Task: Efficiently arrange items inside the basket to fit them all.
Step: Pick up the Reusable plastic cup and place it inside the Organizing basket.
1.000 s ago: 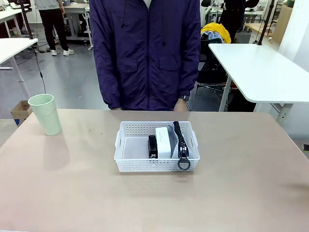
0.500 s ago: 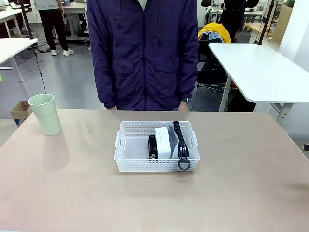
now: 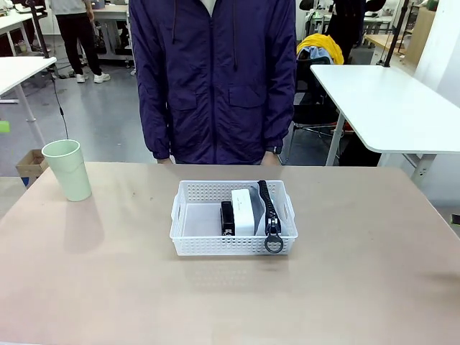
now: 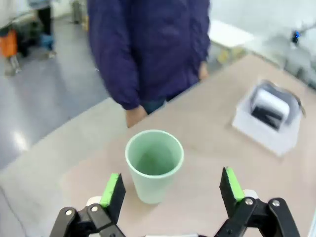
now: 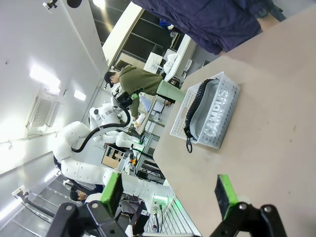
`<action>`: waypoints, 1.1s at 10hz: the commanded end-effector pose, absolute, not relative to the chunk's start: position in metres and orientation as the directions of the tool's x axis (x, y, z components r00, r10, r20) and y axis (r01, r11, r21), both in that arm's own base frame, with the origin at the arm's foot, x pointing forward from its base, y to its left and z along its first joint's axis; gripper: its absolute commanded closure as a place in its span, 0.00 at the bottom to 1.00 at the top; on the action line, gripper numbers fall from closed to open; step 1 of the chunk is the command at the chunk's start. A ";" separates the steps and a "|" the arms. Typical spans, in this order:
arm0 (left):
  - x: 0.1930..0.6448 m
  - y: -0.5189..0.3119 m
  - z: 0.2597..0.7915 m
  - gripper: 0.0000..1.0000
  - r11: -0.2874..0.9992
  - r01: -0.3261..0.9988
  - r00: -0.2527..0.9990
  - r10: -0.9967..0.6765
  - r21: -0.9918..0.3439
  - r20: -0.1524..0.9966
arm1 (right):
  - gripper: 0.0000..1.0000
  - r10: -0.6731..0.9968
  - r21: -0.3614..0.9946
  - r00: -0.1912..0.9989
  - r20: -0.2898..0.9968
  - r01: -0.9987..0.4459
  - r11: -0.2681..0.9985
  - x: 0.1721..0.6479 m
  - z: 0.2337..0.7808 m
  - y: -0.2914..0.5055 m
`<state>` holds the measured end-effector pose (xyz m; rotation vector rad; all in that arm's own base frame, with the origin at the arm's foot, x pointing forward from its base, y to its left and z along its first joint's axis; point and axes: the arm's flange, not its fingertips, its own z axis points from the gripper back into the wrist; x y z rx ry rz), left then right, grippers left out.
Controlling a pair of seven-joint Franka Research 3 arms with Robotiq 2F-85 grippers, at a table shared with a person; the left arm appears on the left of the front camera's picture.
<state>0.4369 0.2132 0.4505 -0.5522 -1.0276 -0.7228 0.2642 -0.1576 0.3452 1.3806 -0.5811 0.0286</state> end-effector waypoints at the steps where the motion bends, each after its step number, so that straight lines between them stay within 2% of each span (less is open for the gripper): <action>1: 0.440 0.239 0.417 0.00 0.425 0.897 0.092 -0.449 0.122 0.889 | 0.00 -0.326 0.915 0.857 0.399 -0.351 0.199 0.264 0.349 -0.156; 5: 0.451 0.228 0.360 0.00 0.398 0.909 0.116 -0.525 0.123 0.843 | 0.00 -0.326 0.915 0.857 0.399 -0.351 0.199 0.264 0.349 -0.156; 6: 0.462 0.224 0.346 0.00 0.392 0.919 0.170 -0.482 0.038 0.860 | 0.00 -0.326 0.915 0.857 0.399 -0.351 0.199 0.264 0.349 -0.156; 7: 0.476 0.225 0.340 0.00 0.442 0.893 0.273 -0.372 -0.089 0.887 | 0.00 -0.326 0.915 0.857 0.399 -0.351 0.199 0.264 0.349 -0.156; 8: 0.448 0.228 0.350 0.00 0.387 0.919 0.145 -0.515 0.079 0.845 | 0.00 -0.326 0.915 0.857 0.399 -0.351 0.199 0.264 0.349 -0.156; 11: 0.448 0.228 0.350 0.00 0.387 0.919 0.145 -0.515 0.079 0.845 | 0.00 -0.326 0.915 0.857 0.399 -0.351 0.199 0.264 0.349 -0.156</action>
